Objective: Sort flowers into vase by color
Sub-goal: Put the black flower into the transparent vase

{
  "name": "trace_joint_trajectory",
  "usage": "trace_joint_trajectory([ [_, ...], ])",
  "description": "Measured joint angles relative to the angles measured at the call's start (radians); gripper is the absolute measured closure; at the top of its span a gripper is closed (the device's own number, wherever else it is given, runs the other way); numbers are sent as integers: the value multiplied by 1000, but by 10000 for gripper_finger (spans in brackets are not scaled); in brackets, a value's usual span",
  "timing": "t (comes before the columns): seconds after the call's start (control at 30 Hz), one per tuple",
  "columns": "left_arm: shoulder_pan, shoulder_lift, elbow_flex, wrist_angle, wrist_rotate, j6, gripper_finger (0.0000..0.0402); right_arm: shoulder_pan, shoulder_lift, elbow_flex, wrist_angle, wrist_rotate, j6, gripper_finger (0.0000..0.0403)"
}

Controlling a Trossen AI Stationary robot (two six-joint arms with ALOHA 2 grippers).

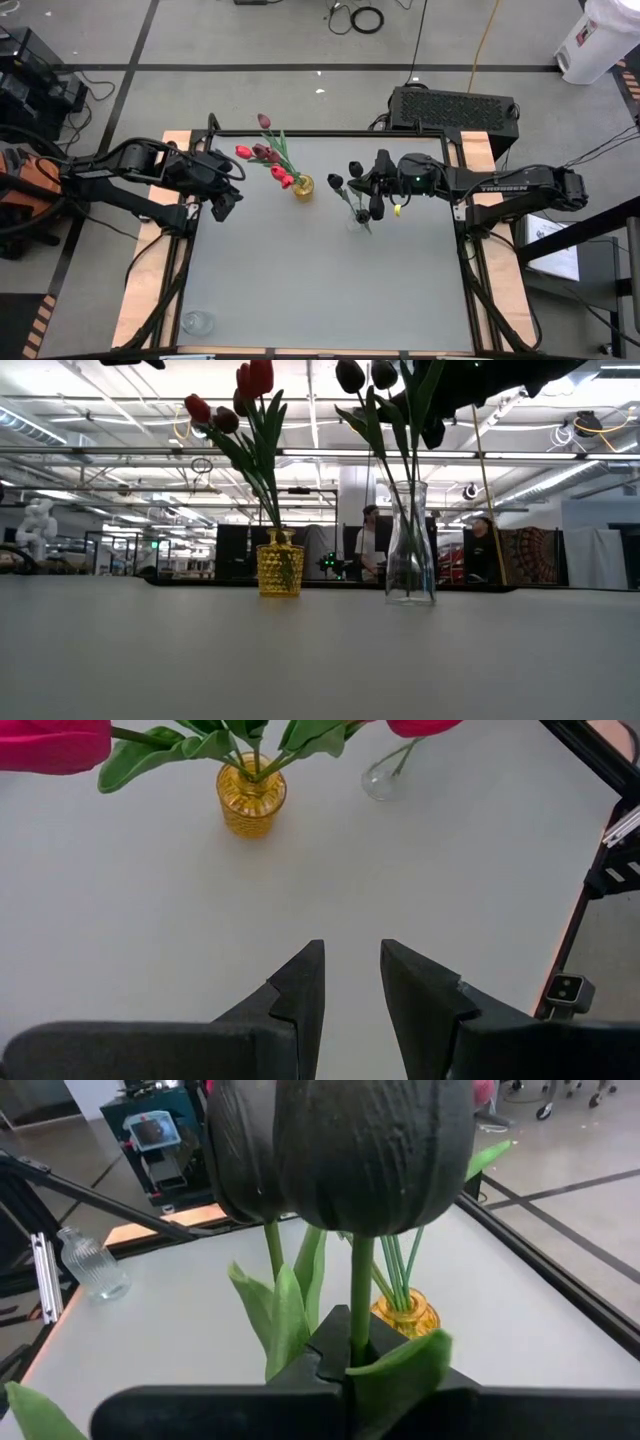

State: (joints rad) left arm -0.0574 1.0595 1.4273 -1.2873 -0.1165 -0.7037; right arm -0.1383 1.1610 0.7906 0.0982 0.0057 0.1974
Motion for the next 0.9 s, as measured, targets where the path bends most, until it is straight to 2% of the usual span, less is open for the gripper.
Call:
trace_joint_trajectory([
  [0.33,0,0,0,25,0,-2,295,1,0,0,-2,-1,34,393],
  [0.9,0,0,0,22,-1,3,295,1,0,0,-3,-2,37,254],
])
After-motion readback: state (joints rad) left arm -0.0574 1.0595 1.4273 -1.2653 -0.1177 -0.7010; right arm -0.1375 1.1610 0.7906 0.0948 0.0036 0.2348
